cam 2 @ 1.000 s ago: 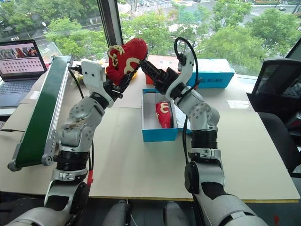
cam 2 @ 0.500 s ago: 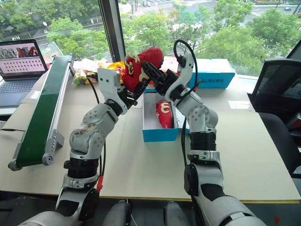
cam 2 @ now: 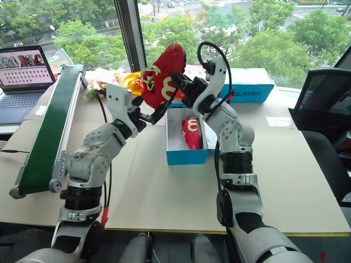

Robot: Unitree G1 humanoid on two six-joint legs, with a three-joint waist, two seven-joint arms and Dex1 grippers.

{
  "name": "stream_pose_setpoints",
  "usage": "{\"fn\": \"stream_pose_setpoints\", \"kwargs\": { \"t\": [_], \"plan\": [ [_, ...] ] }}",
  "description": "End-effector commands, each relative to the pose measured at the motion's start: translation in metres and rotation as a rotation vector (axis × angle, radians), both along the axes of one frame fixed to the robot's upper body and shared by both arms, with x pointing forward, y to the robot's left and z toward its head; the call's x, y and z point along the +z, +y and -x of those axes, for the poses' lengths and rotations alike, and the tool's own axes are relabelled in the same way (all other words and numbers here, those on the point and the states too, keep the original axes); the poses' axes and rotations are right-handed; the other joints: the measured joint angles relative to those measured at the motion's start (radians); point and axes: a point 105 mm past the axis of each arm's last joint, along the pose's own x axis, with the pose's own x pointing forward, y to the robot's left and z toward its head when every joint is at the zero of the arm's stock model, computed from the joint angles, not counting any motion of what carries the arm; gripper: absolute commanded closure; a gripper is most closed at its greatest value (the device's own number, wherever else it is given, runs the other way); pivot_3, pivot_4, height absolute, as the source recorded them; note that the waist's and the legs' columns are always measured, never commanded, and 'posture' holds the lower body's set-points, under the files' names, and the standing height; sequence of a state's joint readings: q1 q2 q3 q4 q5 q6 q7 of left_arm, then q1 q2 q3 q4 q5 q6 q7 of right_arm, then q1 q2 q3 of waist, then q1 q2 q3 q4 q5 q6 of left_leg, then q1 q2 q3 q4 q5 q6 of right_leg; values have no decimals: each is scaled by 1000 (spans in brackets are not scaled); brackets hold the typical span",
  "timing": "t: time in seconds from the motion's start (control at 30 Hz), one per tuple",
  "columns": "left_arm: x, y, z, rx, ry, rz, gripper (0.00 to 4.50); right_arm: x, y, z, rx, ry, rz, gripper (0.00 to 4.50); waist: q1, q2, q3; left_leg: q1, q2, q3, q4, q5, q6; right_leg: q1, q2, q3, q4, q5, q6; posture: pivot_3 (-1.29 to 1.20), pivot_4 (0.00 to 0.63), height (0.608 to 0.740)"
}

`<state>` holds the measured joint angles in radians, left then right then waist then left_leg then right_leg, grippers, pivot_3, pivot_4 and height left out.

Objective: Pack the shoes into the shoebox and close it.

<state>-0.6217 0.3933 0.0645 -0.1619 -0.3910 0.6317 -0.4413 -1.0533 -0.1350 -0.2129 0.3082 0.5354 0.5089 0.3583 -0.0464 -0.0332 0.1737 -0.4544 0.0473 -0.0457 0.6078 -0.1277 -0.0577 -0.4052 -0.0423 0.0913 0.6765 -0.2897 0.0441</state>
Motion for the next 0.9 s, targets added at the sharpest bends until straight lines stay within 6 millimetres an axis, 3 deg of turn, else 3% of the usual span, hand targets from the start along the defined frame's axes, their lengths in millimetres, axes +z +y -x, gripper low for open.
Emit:
{"fn": "stream_pose_setpoints", "kwargs": {
  "t": [0.03, 0.2, 0.43, 0.7, 0.9],
  "plan": [
    [-2, 28, 10, -47, 33, -131, 0, 28, -10, 2, -106, -114, 123, 4232, -2, 0, 0, 0, 0, 0, 0, 0, 0, 0, 0, 0, 0, 0, 0, 0, 150, 739],
    [-17, 13, 32, -191, 67, -252, 0, -2, -4, -6, -125, -49, 311, 4232, -1, 0, 0, 0, 0, 0, -2, 0, 0, 0, 0, 0, -3, 0, -1, 0, 150, 739],
    [-21, 10, 29, -162, 68, -259, 0, -52, -3, -3, -69, 88, 452, 4232, 7, 0, 0, -1, 0, 0, -1, 0, 0, 0, 0, -1, -3, 0, -1, 0, 150, 739],
    [-23, 5, 30, -158, 68, -254, 0, -64, -12, -1, -77, 135, 498, 4232, 0, 0, 0, -1, 1, 0, -1, 0, 0, 0, 0, 0, -3, 0, -1, 0, 150, 739],
    [-14, 10, 24, -126, 37, -236, 0, -89, -3, 12, 56, 196, 612, 4232, 2, 0, 0, -1, 0, 0, -1, 0, 0, 0, 0, 0, -3, 0, -1, 0, 150, 739]
  ]
}}
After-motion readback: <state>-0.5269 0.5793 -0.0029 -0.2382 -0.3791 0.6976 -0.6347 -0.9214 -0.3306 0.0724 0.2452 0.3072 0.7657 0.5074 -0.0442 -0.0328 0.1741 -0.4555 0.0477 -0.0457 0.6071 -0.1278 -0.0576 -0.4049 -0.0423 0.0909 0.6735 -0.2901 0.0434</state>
